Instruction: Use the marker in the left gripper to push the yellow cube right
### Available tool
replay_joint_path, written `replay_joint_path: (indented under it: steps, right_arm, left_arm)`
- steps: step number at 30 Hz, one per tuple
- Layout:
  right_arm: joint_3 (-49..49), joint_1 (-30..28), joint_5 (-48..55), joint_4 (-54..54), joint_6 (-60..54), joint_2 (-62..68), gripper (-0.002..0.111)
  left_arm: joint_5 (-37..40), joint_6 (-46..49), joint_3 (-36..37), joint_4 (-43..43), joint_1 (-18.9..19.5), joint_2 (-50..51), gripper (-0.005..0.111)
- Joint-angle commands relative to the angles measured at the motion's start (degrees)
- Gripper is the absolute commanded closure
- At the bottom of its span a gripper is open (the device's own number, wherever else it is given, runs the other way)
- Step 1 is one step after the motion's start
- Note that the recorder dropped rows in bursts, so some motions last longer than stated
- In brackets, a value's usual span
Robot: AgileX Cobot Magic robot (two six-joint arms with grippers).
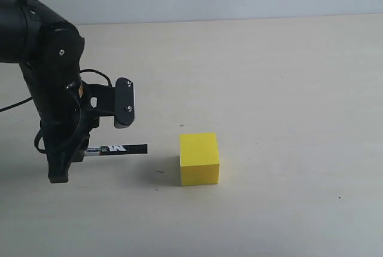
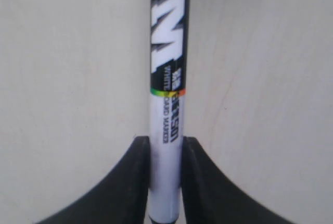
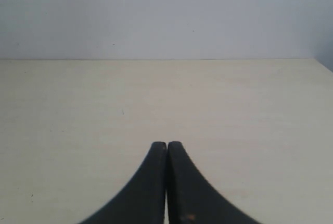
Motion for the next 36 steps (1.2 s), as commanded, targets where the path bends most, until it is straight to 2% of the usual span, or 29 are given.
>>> replay_joint_path:
  steps: [1,8,14,18,22,28,36]
  right_arm:
    - [0.3,0.1,-0.5,0.0,0.0,-0.4,0.108]
    - [0.3,0.1,-0.5,0.0,0.0,-0.4,0.108]
    - [0.3,0.1,-0.4,0.0,0.0,-0.4,0.108]
    - [0.3,0.1,-0.4,0.0,0.0,-0.4,0.108]
    - [0.3,0.1,-0.4,0.0,0.0,-0.4,0.108]
    - [0.3,0.1,-0.4,0.0,0.0,-0.4,0.108]
    - [0.3,0.1,-0.4,0.0,0.0,-0.4,0.108]
  left_arm:
    - [0.6,-2.6,-0.2,-1.8,0.1,-0.3,0.107]
    - [0.0,-3.8,-0.2,-3.6,0.1,-0.3,0.107]
    - [-7.3,0.0,3.4,-3.2,0.1,-0.1,0.107]
    - [-7.3,0.0,3.6,-2.9,0.1,-0.1,0.107]
    - [-5.1,-4.7,3.6,1.7,0.1,-0.1,0.107]
    - [-5.8,-6.0,3.6,4.6,0.1,-0.1,0.107]
    - [-8.3,-6.0,3.6,2.9,0.1,-0.1,0.107]
